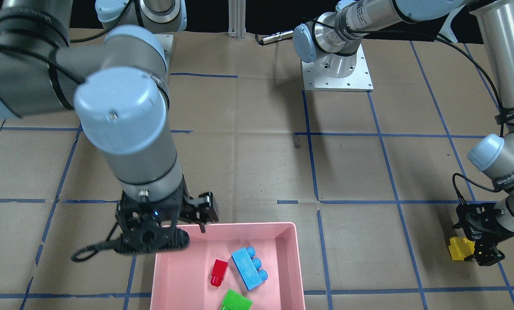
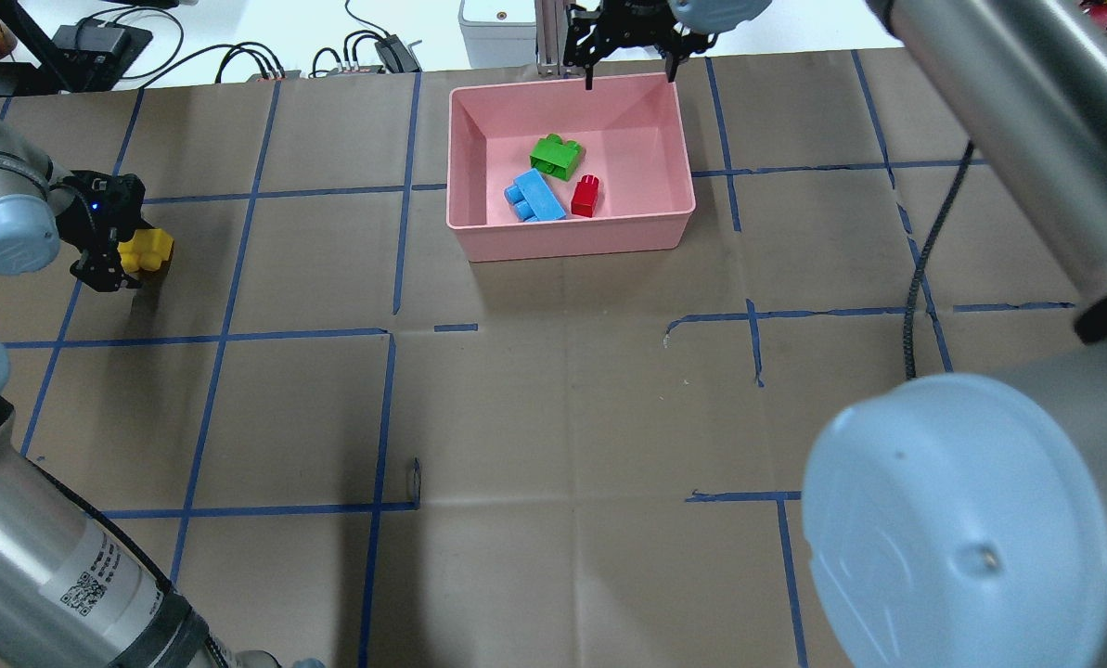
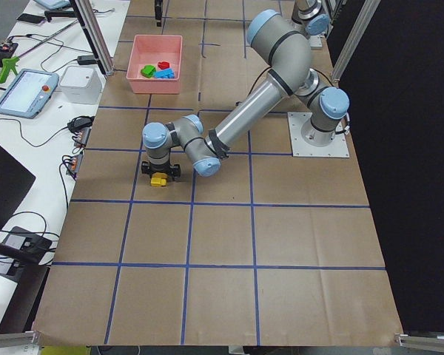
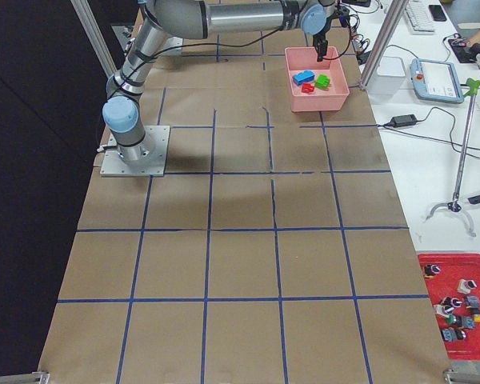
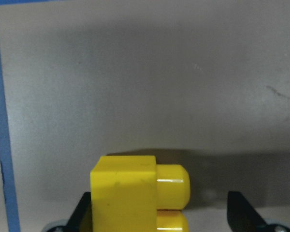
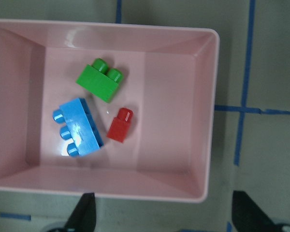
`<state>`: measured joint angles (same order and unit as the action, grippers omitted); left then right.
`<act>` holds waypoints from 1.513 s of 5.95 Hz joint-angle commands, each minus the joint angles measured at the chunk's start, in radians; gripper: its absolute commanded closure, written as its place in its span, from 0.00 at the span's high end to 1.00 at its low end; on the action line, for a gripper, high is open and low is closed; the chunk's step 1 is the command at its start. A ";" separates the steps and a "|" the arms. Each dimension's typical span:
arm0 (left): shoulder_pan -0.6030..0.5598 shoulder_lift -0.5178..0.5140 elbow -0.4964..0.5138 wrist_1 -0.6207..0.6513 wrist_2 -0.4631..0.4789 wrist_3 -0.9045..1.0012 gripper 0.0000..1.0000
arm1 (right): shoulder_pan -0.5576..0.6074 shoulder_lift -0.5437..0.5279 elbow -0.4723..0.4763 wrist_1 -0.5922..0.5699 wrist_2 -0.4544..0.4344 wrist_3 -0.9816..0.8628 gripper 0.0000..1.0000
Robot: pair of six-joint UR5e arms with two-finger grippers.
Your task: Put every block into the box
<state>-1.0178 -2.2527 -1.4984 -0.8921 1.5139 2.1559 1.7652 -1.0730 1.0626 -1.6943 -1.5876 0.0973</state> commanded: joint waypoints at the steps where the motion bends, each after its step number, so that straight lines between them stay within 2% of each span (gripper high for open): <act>1: 0.002 -0.004 0.006 0.002 0.000 0.005 0.86 | -0.042 -0.379 0.444 -0.041 -0.026 -0.021 1.00; 2: 0.002 -0.007 0.010 0.002 0.000 0.005 0.77 | -0.108 -0.532 0.667 -0.098 -0.022 -0.030 1.00; 3: 0.002 -0.008 0.010 0.030 0.000 0.007 0.63 | -0.134 -0.603 0.769 -0.102 -0.016 -0.101 1.00; 4: 0.002 -0.008 0.021 0.038 0.002 0.018 0.47 | -0.138 -0.610 0.774 -0.090 -0.014 -0.108 1.00; 5: 0.001 0.001 0.029 0.038 0.009 0.013 0.36 | -0.141 -0.610 0.751 -0.090 -0.020 -0.107 1.00; 6: -0.005 0.021 0.030 0.038 0.017 -0.004 0.28 | -0.136 -0.598 0.707 -0.106 -0.015 -0.104 1.00; 7: -0.005 0.078 0.033 0.022 0.020 -0.037 0.24 | -0.136 -0.576 0.698 -0.105 -0.014 -0.102 1.00; 8: -0.007 0.164 0.056 -0.096 0.016 -0.123 0.24 | -0.136 -0.565 0.694 -0.108 -0.014 -0.102 1.00; 9: -0.021 0.223 0.102 -0.237 0.014 -0.301 0.24 | -0.136 -0.564 0.697 -0.108 -0.015 -0.100 1.00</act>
<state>-1.0287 -2.0924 -1.4327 -1.0071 1.5297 1.9960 1.6290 -1.6416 1.7597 -1.8015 -1.6021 -0.0042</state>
